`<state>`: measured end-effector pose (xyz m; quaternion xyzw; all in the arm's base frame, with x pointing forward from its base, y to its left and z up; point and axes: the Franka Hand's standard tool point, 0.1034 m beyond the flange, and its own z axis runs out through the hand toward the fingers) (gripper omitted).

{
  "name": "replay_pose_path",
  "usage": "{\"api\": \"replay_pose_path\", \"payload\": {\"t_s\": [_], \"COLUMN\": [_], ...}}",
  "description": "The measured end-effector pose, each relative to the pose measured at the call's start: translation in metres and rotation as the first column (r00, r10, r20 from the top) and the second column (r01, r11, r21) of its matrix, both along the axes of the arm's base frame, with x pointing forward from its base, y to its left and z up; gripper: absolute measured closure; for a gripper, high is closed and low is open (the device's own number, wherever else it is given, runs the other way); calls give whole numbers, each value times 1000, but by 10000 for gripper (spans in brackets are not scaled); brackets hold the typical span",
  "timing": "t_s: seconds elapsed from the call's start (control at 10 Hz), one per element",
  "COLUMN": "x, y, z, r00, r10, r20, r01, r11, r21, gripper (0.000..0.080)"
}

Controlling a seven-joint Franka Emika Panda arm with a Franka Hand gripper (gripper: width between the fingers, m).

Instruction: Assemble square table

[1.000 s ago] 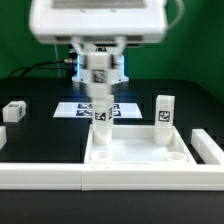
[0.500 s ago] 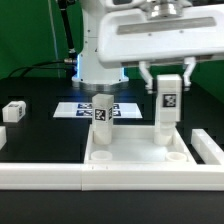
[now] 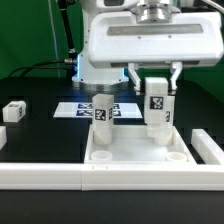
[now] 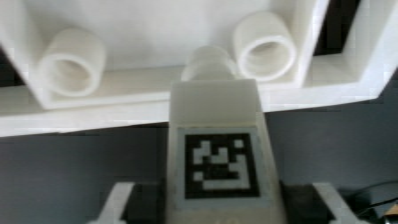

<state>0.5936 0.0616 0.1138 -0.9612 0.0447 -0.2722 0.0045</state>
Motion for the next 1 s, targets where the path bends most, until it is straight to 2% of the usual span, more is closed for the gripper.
{"api": "replay_pose_path", "payload": {"t_s": [0.1,0.2,0.5,0.8,1.0], "x": [2,3,4,2,6], "y": [10,10,12,20,17], "z": [-9,-12,-12,-19,-19], "r00": [1000,1000,1000,1000,1000], "r10": [19,19,21,23,17], "r20": [1,-1,-3,-12,-9], "r01": [-19,-19,-21,-23,-17], "r11": [1000,1000,1000,1000,1000], "r21": [-12,-15,-12,-6,-7], "gripper": [509,509,509,509,509]}}
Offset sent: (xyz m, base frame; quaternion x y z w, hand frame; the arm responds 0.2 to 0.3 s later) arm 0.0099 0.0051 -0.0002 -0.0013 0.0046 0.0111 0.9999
